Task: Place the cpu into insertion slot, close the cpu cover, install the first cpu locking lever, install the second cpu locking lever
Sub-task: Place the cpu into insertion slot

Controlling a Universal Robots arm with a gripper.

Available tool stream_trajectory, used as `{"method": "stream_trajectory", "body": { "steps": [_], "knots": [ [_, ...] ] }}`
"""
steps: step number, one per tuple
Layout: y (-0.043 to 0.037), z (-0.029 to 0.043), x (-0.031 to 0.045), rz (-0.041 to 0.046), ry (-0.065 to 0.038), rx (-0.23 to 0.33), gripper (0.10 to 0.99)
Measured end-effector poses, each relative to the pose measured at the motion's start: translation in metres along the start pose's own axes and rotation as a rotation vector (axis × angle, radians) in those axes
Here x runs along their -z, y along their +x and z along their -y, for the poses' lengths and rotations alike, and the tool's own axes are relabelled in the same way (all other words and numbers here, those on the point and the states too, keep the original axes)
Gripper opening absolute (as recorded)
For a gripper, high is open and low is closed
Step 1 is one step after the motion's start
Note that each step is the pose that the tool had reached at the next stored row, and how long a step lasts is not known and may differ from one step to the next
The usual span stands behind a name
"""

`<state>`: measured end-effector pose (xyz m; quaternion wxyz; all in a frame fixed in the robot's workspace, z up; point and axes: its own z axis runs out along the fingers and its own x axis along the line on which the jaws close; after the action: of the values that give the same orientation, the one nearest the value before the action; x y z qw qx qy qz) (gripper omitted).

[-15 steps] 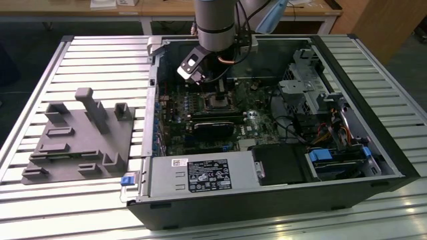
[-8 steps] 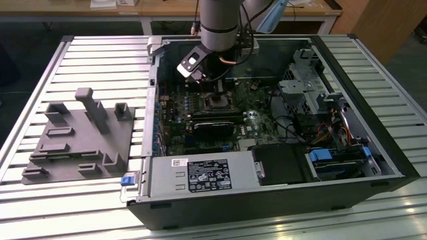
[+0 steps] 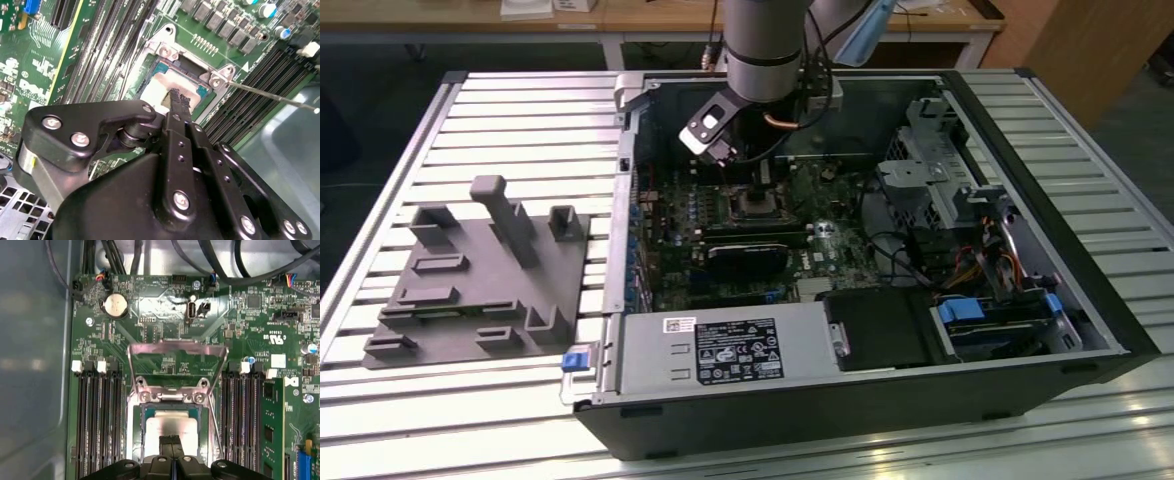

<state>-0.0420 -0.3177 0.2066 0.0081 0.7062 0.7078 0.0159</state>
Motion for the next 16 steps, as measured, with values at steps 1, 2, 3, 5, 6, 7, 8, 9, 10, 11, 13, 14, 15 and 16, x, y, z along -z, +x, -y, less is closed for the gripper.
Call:
{"method": "stream_trajectory", "body": {
  "steps": [1,2,3,5,6,7,8,9,10,11,13,14,15,16],
  "knots": [
    [0.0,-0.0009,0.0,-0.0001,0.0,0.0,0.106],
    [0.0,-0.0018,-0.0001,0.0,0.0,0.0,0.106],
    [0.0,-0.0023,-0.0001,0.0,0.0,0.0,0.106],
    [0.0,-0.0032,-0.0001,0.0001,0.0,0.0,0.106],
    [0.0,-0.0035,-0.0001,0.0,0.0,0.0,0.106],
    [0.0,-0.0037,-0.0001,0.0,0.0,0.0,0.106],
    [0.0,-0.0038,-0.0001,0.0001,0.0,0.0,0.106],
    [0.0,-0.0038,-0.0001,0.0,0.0,0.0,0.106],
    [0.0,-0.0038,-0.0001,0.0,0.0,0.0,0.106],
    [0.0,-0.0039,-0.0001,0.0,0.0,0.0,0.106],
    [0.0001,-0.0039,-0.0008,-0.0002,0.0,0.0,0.106],
    [0.0,-0.0039,-0.0016,-0.0001,0.0,0.0,0.106],
    [0.0,-0.0038,-0.0024,0.0001,0.0,0.0,0.106],
    [0.0,-0.0038,-0.0034,0.0001,0.0,0.0,0.106]
  ]
}}
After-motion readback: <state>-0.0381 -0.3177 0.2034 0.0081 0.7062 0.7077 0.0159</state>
